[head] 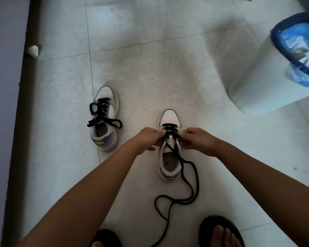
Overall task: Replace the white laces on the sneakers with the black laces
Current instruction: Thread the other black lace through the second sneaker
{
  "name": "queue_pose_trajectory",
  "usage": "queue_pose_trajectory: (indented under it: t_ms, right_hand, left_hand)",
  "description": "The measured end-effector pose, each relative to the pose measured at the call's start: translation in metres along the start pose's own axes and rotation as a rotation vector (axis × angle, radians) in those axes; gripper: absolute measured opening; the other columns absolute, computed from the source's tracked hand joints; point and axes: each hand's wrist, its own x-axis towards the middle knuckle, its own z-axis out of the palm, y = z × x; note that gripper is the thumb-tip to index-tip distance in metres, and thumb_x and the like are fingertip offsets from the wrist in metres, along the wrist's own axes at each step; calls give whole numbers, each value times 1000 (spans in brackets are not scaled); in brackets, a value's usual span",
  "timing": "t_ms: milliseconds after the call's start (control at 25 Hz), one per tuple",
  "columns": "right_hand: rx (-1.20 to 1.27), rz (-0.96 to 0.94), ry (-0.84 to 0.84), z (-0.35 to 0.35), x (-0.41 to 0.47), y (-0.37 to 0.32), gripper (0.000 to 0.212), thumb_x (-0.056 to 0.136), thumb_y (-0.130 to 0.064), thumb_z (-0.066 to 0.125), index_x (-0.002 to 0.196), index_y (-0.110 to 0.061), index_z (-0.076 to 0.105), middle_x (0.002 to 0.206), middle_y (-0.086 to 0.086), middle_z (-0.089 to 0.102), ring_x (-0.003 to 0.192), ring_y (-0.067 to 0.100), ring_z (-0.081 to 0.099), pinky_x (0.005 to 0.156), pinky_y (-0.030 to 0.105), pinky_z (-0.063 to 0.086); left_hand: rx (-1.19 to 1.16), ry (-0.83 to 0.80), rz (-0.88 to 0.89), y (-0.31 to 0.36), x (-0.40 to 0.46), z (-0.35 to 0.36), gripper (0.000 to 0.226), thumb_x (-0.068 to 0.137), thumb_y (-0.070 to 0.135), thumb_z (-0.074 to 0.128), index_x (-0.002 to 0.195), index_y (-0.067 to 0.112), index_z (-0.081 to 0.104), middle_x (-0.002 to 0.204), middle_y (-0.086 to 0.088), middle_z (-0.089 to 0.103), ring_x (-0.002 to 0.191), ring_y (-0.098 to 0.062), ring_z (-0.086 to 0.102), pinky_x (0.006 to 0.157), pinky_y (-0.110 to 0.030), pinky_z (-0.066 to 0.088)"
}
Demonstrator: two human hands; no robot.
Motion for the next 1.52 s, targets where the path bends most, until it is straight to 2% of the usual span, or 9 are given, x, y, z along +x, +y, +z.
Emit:
queue_pose_trajectory:
  t_ms: [160, 360, 600, 880, 1000, 1120, 1240, 1320, 1520]
  right_hand:
    - [-200, -43, 53, 6, 3, -2, 16, 89, -24, 63, 77, -16, 57, 71, 0, 54, 65, 11, 51, 66, 23, 48]
    - [106, 22, -59, -1, 1, 10, 16, 94, -19, 55, 81, -12, 59, 74, 3, 48, 68, 12, 45, 70, 24, 43]
    - [99, -63, -34, -2, -7, 25, 3, 89, -9, 61, 88, -11, 60, 82, 3, 59, 79, 13, 55, 81, 28, 47]
    - [35, -130, 143, 12, -11, 24, 7, 88, -10, 63, 90, -12, 56, 84, 5, 55, 79, 16, 54, 78, 30, 50]
    - [-111, -169, 246, 22, -20, 30, 27, 86, -25, 67, 102, -15, 48, 94, 1, 55, 85, 14, 55, 77, 27, 50]
    - [-284, -274, 207, 38, -36, 44, 52, 80, -28, 72, 117, -20, 36, 111, 1, 50, 99, 12, 52, 76, 16, 44]
    - [-478, -313, 256, 47, -43, 56, 66, 82, -25, 70, 132, -21, 27, 123, 1, 40, 109, 17, 47, 90, 28, 43]
    - [-553, -257, 306, 49, -45, 57, 61, 86, -26, 66, 130, -20, 25, 120, 3, 41, 102, 21, 52, 83, 33, 45]
    - [-579, -186, 255, 52, -46, 60, 41, 89, -24, 61, 109, -21, 25, 91, 7, 56, 74, 21, 57, 59, 30, 42]
  left_hand:
    - [254, 79, 122, 8, 4, 6, 21, 92, 28, 59, 84, 8, 61, 81, -9, 59, 72, -18, 54, 58, -24, 43]
    - [-275, -32, 63, -10, 1, 7, 18, 97, 18, 52, 87, 5, 57, 72, -6, 46, 62, -11, 43, 51, -13, 43]
    - [-160, 142, 157, -33, -2, 7, 12, 89, 15, 63, 79, 10, 63, 71, -3, 59, 64, -10, 55, 60, -18, 52]
    - [-190, 138, 131, -37, -6, 17, 18, 96, 12, 52, 81, 22, 56, 74, 5, 55, 65, -6, 49, 58, -22, 40]
    - [-197, 76, 161, -43, -7, 16, 22, 99, 12, 45, 82, 24, 53, 75, 5, 52, 66, -7, 45, 60, -22, 37]
    - [-261, 41, 175, -52, -7, 18, 20, 100, 14, 41, 86, 22, 53, 82, 0, 53, 72, -11, 46, 64, -25, 39]
    - [-238, 134, 201, -56, -6, 19, 17, 99, 22, 46, 87, 20, 57, 80, 1, 56, 72, -10, 50, 63, -23, 44]
    - [-264, 181, 230, -57, -9, 21, 15, 95, 28, 54, 84, 21, 61, 79, 5, 60, 70, -5, 55, 61, -19, 47]
    - [-262, 249, 265, -51, -7, 27, 17, 92, 14, 59, 77, 22, 62, 73, 8, 61, 67, -1, 54, 54, -7, 44]
